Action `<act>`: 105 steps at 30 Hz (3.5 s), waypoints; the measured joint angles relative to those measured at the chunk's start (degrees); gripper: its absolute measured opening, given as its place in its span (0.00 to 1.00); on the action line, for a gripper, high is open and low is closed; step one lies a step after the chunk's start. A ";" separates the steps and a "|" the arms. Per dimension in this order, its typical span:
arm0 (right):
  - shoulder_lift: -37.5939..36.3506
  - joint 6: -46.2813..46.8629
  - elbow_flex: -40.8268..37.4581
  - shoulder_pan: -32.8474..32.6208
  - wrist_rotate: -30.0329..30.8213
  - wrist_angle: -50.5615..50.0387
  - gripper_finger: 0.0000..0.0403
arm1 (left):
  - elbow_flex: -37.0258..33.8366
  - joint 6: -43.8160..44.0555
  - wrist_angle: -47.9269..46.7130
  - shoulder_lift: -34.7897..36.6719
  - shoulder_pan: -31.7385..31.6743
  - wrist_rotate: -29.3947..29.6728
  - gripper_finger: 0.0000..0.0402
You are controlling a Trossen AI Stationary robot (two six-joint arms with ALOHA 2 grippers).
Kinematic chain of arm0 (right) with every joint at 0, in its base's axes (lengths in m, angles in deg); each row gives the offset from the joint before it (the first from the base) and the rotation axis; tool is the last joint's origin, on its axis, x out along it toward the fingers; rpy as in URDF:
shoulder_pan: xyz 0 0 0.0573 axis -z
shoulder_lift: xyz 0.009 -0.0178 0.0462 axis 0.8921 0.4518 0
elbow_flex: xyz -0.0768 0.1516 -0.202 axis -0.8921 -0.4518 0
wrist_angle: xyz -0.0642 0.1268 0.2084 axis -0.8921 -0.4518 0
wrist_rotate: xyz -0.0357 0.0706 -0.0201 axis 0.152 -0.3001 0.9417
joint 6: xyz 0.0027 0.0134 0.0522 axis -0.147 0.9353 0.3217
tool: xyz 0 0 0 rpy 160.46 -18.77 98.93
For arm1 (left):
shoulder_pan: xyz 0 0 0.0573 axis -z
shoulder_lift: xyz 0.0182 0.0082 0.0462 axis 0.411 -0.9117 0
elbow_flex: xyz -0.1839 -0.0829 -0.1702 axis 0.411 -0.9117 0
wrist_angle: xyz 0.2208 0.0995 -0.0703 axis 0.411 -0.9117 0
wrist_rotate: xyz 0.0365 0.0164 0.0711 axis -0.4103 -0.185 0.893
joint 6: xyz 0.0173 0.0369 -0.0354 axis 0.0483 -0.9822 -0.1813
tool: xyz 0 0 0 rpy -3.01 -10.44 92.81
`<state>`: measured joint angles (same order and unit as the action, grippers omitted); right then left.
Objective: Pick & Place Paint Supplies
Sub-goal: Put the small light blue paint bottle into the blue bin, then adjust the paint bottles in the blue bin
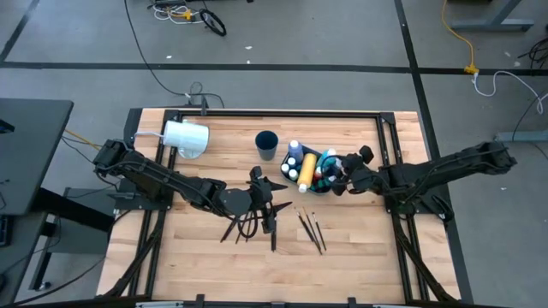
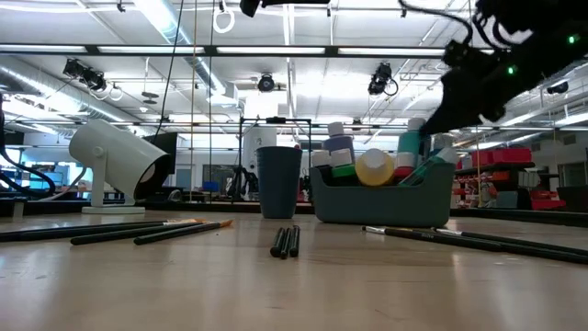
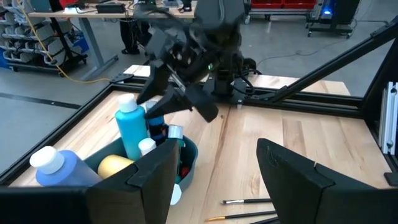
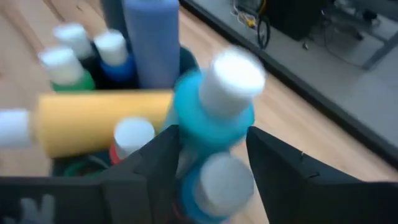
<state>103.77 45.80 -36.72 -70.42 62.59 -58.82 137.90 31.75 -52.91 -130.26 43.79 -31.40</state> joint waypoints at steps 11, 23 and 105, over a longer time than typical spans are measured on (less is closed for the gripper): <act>-2.94 -6.10 7.78 -0.06 -13.85 -0.25 0.48 | 0.00 -5.96 -0.31 0.01 0.00 -4.61 0.57; -0.54 -19.12 7.91 -4.69 -25.21 7.39 0.46 | -3.65 -3.76 0.80 0.02 -2.86 -10.14 0.57; 21.70 -33.73 8.20 12.63 -4.24 32.17 0.33 | -5.99 -11.11 3.71 0.02 -4.00 -10.54 0.57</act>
<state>125.47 12.06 -28.52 -57.79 58.34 -26.65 131.91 20.63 -49.20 -130.24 39.79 -41.93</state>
